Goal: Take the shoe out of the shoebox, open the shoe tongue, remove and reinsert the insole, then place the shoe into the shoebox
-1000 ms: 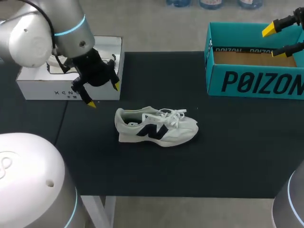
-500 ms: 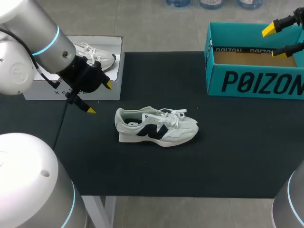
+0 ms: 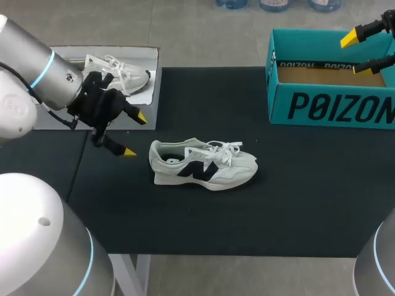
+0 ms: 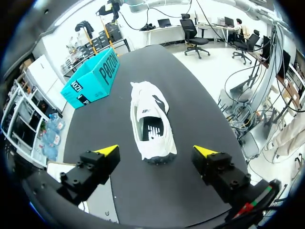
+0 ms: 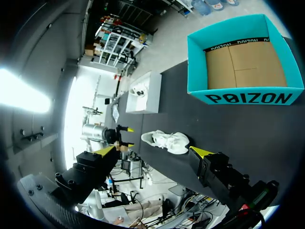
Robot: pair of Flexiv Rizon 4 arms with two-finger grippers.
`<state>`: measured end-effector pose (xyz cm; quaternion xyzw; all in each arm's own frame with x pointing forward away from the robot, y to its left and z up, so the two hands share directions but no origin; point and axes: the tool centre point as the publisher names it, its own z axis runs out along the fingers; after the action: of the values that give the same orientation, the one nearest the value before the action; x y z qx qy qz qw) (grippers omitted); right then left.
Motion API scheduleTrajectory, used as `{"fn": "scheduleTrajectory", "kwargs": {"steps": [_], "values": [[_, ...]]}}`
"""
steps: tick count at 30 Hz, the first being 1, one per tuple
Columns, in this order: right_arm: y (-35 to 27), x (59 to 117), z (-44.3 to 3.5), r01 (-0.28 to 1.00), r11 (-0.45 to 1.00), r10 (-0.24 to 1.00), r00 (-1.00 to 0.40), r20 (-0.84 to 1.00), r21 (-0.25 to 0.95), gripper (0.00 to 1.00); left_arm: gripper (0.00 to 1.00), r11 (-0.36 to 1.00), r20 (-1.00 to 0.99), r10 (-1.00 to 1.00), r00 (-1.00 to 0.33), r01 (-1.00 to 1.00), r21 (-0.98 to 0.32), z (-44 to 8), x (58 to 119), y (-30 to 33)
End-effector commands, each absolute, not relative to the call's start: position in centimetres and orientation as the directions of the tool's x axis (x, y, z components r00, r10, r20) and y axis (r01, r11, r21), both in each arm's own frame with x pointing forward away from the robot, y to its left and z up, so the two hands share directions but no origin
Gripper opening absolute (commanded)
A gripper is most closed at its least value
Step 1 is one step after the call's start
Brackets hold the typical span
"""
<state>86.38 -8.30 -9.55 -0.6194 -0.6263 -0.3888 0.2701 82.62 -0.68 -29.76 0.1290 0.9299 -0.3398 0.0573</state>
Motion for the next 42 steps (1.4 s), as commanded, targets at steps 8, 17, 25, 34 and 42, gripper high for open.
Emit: {"fn": "scheduleTrajectory", "kwargs": {"steps": [8,17,25,34,42], "values": [[-8.3,86.3,-9.6,0.986,-0.071,0.567,-0.086,0.819,0.153,1.00,1.00,0.719,-0.170,0.158,-0.973,0.232,-0.656,-30.6,83.1,-0.3],[-8.3,86.3,-9.6,0.986,-0.071,0.567,-0.086,0.819,0.153,1.00,1.00,0.671,0.059,-0.087,-0.994,-0.102,-0.735,-34.7,84.2,0.9],[-8.3,86.3,-9.6,0.986,-0.071,0.567,-0.086,0.819,0.153,1.00,1.00,0.654,0.060,-0.019,-0.998,-0.058,-0.754,-36.2,84.6,-0.4],[-8.3,86.3,-9.6,0.986,-0.071,0.567,-0.086,0.819,0.153,1.00,1.00,0.638,0.100,0.008,-0.995,-0.072,-0.767,-38.7,85.0,-2.3],[-8.3,86.3,-9.6,0.986,-0.071,0.567,-0.086,0.819,0.153,1.00,1.00,0.601,0.110,0.025,-0.994,-0.073,-0.796,-40.3,84.6,-3.9]]}}
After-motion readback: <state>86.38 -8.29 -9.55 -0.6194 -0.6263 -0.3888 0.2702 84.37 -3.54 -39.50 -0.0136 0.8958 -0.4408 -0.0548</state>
